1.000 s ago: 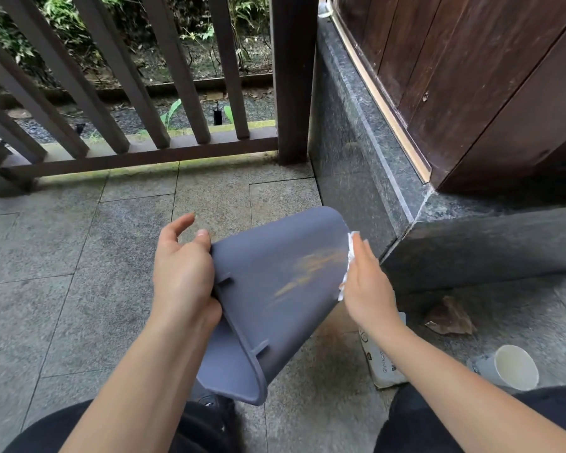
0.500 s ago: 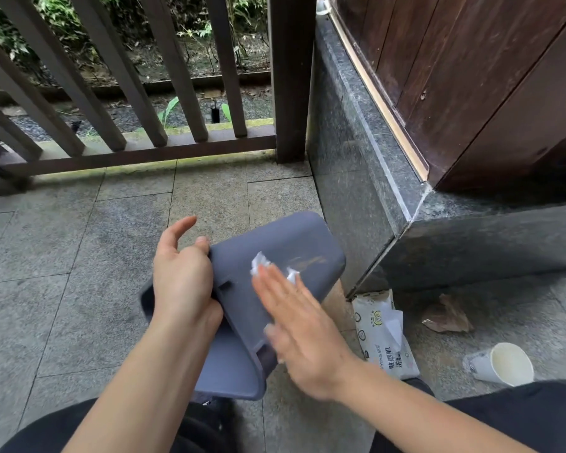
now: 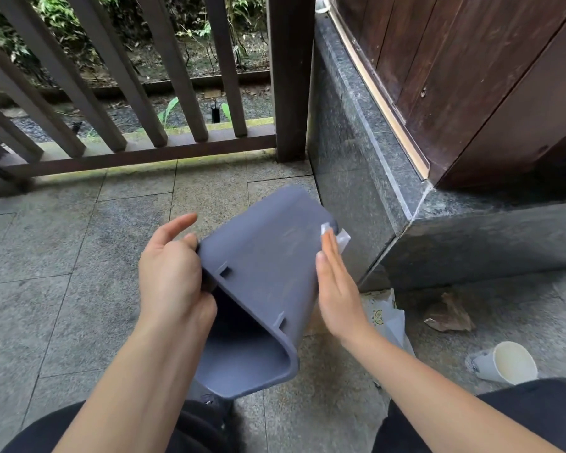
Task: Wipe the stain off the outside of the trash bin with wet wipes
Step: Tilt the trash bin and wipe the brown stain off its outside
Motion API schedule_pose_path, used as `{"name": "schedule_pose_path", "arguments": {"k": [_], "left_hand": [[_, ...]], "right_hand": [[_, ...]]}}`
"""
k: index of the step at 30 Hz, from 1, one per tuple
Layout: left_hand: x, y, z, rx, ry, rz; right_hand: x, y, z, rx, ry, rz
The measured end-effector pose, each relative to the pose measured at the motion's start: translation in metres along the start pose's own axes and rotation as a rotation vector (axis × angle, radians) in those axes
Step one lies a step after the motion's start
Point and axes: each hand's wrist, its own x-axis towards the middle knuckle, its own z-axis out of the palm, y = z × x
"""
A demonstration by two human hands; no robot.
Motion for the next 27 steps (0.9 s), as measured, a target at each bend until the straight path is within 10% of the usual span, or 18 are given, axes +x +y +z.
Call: {"name": "schedule_pose_path", "arguments": {"k": [9,20,27], "left_hand": [[-0.002,-0.002,-0.004,0.082,-0.031,0.01],[-0.009,0.012,0.005,0.059,-0.129,-0.036],[-0.014,0.02,0.005,0.092,-0.228,-0.084]], "right_hand": [[-0.067,-0.082,0.022,0.131,-0.373,-0.333],[-0.037,-0.066,-0.019,-0.226,-0.138,-0.665],[-0.017,-0.027,-0.033,-0.337,0.027,-0.487]]}}
